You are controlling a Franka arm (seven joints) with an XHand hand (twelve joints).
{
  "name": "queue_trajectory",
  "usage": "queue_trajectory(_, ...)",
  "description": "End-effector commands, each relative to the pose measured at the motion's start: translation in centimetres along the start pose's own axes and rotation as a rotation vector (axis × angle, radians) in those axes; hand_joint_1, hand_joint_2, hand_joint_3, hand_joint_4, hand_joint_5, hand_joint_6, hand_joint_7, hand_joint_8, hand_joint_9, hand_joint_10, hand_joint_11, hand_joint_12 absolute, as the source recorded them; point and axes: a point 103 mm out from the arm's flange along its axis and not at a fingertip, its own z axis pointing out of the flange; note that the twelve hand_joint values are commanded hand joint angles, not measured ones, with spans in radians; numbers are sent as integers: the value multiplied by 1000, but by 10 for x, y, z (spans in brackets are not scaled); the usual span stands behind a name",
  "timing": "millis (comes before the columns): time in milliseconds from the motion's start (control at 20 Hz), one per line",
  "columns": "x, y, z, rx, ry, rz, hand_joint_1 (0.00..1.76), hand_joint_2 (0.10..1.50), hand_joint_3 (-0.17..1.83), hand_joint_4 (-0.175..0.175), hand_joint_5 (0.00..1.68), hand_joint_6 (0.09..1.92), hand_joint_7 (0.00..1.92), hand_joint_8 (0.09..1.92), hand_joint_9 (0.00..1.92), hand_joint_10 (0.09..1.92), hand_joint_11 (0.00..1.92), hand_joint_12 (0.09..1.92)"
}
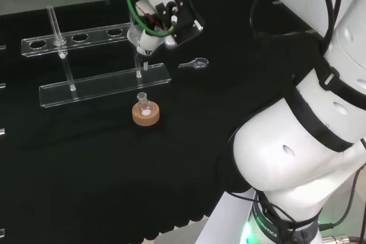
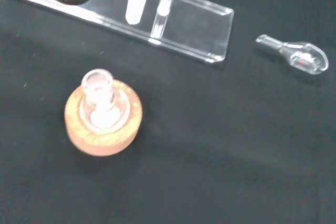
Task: Put the funnel back on the funnel stand.
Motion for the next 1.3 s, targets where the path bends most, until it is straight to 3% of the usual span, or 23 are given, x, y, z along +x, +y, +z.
queue_trajectory(50, -33, 5, -23, -37, 19, 7, 866, 1045, -175, -27, 593, 475, 510, 671, 877, 439, 691, 1236)
queue_trajectory(650, -76, 48, -62, -89, 38, 13, 866, 1045, -175, -26, 570, 477, 499, 671, 873, 440, 690, 1238)
queue_trajectory(1300, -100, 109, -61, -83, 55, -20, 865, 1047, -175, -25, 565, 485, 494, 673, 871, 442, 689, 1239)
